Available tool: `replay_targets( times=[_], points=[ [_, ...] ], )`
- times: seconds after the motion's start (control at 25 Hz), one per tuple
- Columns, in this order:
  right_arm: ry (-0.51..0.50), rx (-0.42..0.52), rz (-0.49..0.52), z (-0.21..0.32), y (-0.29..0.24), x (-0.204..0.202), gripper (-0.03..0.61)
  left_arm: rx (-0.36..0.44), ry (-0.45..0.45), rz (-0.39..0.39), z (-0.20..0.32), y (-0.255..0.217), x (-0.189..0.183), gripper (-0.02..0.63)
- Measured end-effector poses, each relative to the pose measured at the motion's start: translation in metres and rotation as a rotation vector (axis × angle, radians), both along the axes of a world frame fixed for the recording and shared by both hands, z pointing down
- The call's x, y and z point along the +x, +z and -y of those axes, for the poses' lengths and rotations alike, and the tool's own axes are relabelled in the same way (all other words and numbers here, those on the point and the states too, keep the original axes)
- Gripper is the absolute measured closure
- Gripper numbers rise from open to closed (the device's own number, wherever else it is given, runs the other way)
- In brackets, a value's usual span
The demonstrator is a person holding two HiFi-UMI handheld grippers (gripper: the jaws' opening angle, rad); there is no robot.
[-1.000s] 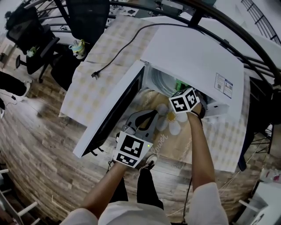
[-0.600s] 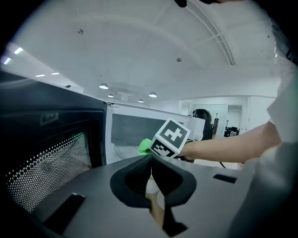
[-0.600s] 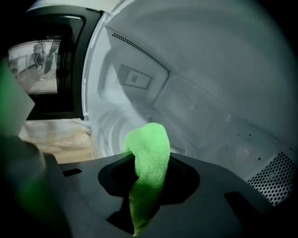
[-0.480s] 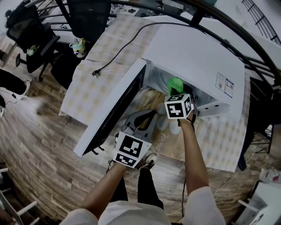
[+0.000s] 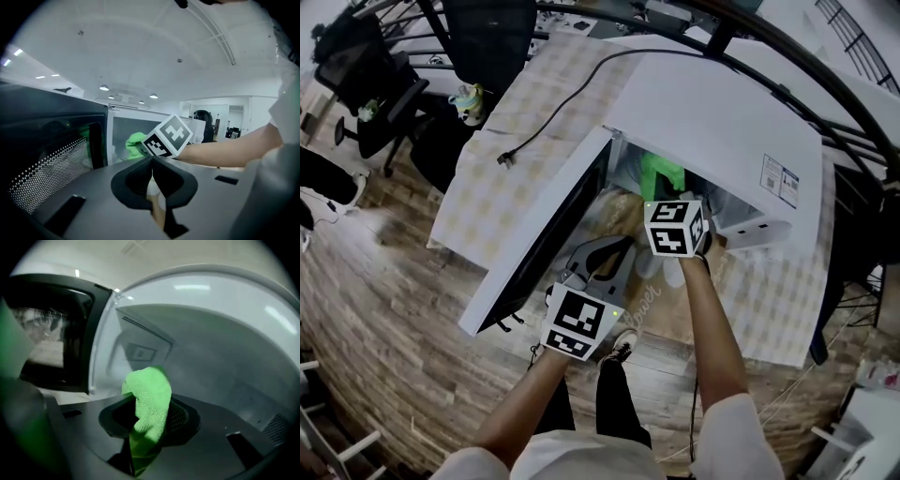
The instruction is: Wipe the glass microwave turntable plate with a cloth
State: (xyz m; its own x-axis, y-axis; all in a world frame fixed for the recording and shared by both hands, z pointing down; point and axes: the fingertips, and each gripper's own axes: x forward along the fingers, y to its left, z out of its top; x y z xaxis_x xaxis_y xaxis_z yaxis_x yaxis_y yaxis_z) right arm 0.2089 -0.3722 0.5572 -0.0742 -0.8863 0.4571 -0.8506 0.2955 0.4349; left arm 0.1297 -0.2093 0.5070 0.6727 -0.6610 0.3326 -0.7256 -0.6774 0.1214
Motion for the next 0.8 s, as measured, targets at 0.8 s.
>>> replay_targets(
  times=[0.8],
  points=[
    [-0.038,-0.186,-0.132,-0.009,0.044,0.024,0.453,-0.021,0.013,0.013,-0.005,0.012,0.001,0.595]
  ],
)
